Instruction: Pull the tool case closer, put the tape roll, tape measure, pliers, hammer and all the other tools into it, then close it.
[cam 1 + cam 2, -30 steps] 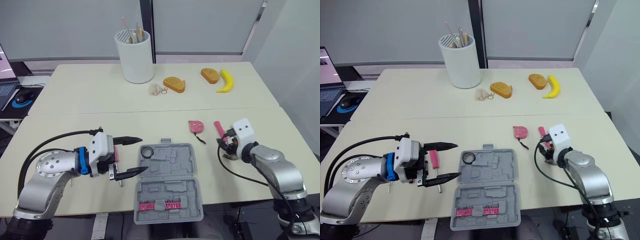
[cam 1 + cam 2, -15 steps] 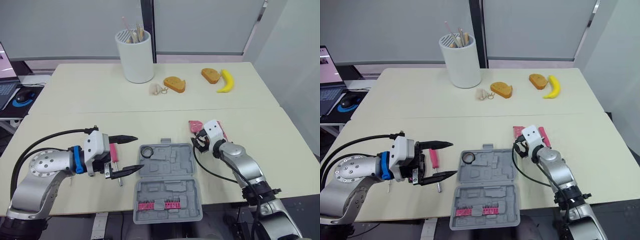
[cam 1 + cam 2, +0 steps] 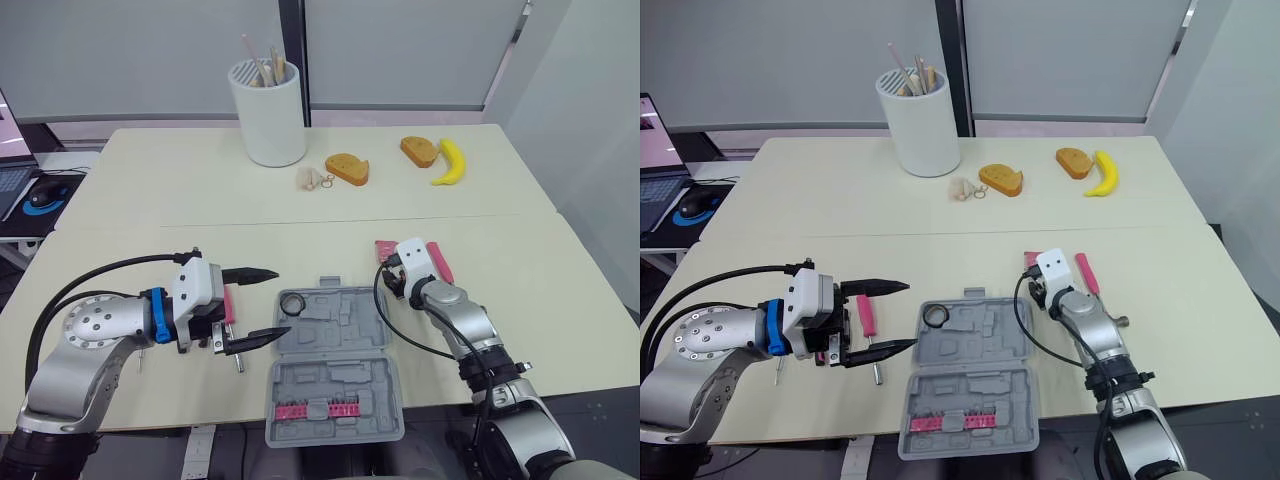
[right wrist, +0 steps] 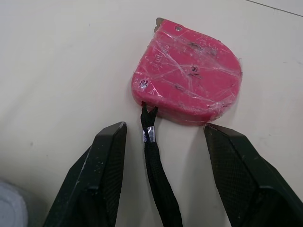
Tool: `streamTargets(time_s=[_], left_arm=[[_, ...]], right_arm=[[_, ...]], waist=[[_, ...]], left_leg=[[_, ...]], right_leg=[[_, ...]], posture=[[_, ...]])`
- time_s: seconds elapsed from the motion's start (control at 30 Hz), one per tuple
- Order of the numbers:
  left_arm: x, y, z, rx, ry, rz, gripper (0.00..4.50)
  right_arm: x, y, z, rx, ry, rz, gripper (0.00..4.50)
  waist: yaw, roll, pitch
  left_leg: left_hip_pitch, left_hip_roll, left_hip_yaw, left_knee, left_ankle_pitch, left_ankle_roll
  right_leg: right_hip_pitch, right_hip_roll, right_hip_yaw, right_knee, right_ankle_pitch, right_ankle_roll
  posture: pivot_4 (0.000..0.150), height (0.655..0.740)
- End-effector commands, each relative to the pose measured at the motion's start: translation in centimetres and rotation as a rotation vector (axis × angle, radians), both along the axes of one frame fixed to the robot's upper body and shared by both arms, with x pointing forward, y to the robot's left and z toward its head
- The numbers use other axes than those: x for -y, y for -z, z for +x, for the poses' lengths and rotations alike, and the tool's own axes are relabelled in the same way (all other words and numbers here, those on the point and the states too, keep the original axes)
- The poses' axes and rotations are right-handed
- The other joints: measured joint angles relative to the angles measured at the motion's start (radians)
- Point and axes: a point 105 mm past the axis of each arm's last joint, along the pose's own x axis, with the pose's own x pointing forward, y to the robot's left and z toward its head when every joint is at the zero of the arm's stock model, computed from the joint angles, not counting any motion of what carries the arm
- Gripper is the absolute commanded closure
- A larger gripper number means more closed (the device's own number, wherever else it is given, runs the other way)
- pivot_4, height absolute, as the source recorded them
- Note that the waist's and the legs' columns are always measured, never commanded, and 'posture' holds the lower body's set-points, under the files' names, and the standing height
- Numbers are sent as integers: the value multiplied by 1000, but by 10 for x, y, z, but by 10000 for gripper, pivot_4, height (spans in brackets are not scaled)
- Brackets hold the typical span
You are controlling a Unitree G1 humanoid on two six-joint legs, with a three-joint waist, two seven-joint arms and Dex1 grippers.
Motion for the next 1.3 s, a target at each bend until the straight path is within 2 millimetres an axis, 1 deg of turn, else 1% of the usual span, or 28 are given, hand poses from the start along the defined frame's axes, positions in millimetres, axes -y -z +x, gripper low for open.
streamTargets(time_s=[0.03, 0.3, 0.5, 0.73, 0.87, 0.93, 1.2, 1.3], left_arm=[[5, -7, -1, 32, 21, 6, 0], [5, -8, -1, 32, 23, 8, 0], [6, -8, -1, 31, 25, 6, 0], [7, -7, -1, 29, 29, 4, 0], [8, -2, -6, 18, 58, 29, 0], [7, 1, -9, 13, 68, 41, 0], [5, 7, -19, -25, 106, 60, 0], [6, 9, -24, -42, 131, 68, 0]], right_arm=[[3, -3, 3, 1, 25, 7, 16621], [3, 1, 2, -17, 40, 18, 33133], [3, 0, 2, -16, 39, 20, 44064], [10, -5, 0, -2, 29, 25, 44583], [26, -11, -16, 6, -13, 22, 44583], [30, -12, -27, 0, -35, 21, 44583], [38, -7, -95, -96, -161, 3, 44583], [42, -5, -118, -136, -190, -17, 44583]], waist=[[0, 0, 0], [0, 0, 0], [0, 0, 0], [0, 0, 0], [6, 0, 0], [6, 0, 0], [3, 0, 0], [3, 0, 0]], left_leg=[[0, 0, 0, 0, 0, 0], [0, 0, 0, 0, 0, 0], [0, 0, 0, 0, 0, 0], [0, 0, 0, 0, 0, 0], [-1, 0, 0, 0, 0, 0], [-1, -1, 0, 0, 0, 0], [0, 0, 0, 0, 0, 0], [0, 1, 0, 0, 0, 0]], right_leg=[[0, 0, 0, 0, 0, 0], [0, 0, 0, 0, 0, 0], [0, 0, 0, 0, 0, 0], [0, 0, 0, 0, 0, 0], [0, 0, 0, -1, 0, 0], [0, 0, 0, -1, 0, 0], [0, 0, -1, -1, 0, 0], [0, 0, 0, -1, -1, 0]], posture=[[1500, 7400], [1500, 7400], [1500, 7400], [1500, 7400], [1500, 7400], [1500, 7400], [1500, 7400], [1500, 7400]])
